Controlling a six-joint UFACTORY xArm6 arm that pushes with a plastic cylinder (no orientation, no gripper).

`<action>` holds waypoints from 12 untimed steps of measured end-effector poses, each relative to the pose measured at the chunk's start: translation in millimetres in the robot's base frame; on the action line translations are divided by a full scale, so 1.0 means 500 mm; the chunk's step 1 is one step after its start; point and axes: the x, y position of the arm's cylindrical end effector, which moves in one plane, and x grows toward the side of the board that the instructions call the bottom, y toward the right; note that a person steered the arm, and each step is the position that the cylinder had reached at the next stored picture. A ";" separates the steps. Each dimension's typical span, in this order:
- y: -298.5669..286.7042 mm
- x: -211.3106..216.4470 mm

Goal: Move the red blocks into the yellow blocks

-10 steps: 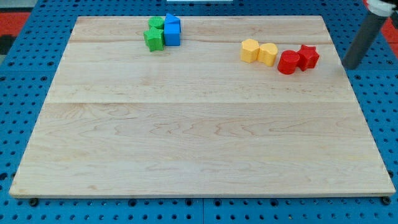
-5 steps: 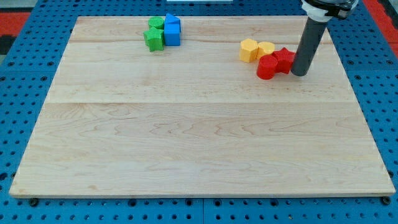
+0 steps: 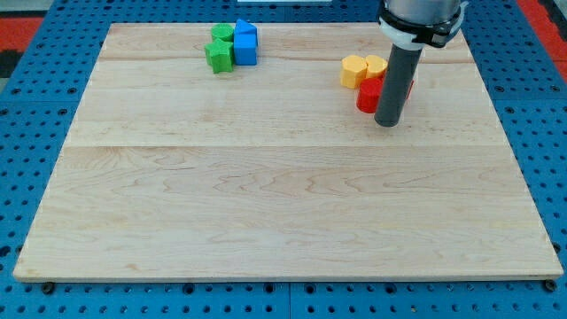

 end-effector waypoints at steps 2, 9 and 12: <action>0.000 -0.019; 0.105 -0.019; 0.100 -0.089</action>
